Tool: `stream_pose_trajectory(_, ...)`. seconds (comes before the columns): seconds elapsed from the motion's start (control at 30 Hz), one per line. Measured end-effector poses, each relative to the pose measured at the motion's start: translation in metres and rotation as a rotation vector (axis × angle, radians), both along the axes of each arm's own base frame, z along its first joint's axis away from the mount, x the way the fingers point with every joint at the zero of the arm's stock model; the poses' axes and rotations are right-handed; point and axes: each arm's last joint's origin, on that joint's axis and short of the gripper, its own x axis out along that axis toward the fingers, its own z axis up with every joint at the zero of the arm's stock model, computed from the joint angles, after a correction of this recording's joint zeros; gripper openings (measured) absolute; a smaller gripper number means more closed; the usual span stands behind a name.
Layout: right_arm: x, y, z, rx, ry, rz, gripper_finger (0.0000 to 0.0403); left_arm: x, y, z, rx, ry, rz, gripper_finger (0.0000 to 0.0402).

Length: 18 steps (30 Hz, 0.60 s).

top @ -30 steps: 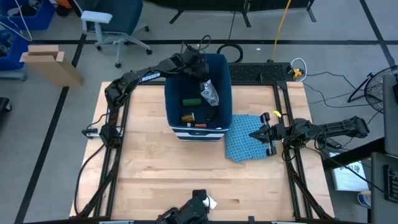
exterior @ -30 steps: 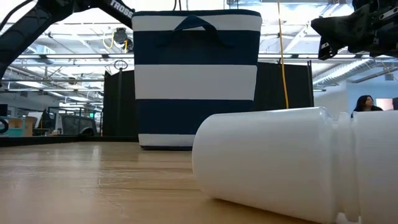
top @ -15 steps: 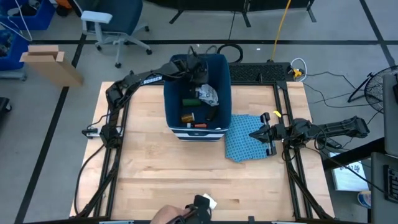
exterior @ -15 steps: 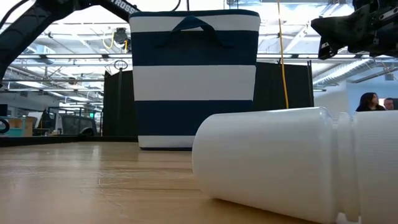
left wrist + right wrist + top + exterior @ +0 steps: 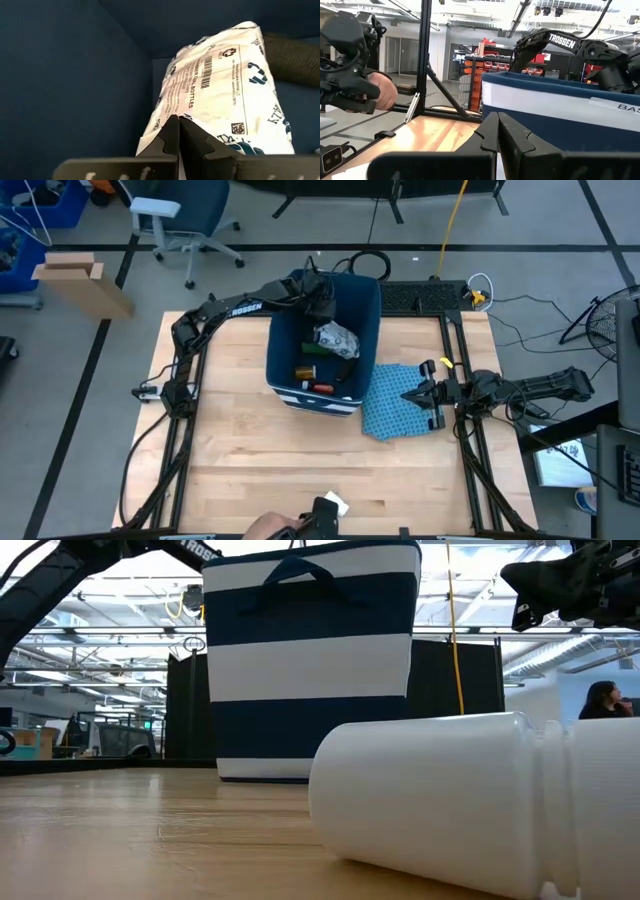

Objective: Pick & place medical supplies in basket/bin
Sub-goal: Put the mailer bag into the blue bin

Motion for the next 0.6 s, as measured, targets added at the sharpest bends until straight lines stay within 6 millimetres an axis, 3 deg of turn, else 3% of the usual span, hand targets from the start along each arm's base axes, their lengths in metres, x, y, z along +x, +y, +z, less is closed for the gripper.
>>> stream_pose_trajectory(0.27, 0.000, 0.000, 0.000, 0.001, 0.001, 0.000, 0.0000, 0.010, -0.020, 0.015, 0.091, 0.027, -0.167, 0.0000)
stream_pose_trajectory(0.43, 0.000, 0.000, 0.000, 0.001, 0.001, 0.000, 0.0000, 0.018, -0.030, 0.030, 0.068, -0.080, -0.359, 0.0000)
stream_pose_trajectory(0.6, 0.000, 0.000, 0.000, 0.004, 0.000, 0.001, 0.0000, 0.024, -0.018, 0.018, -0.040, -0.159, -0.425, 0.0000)
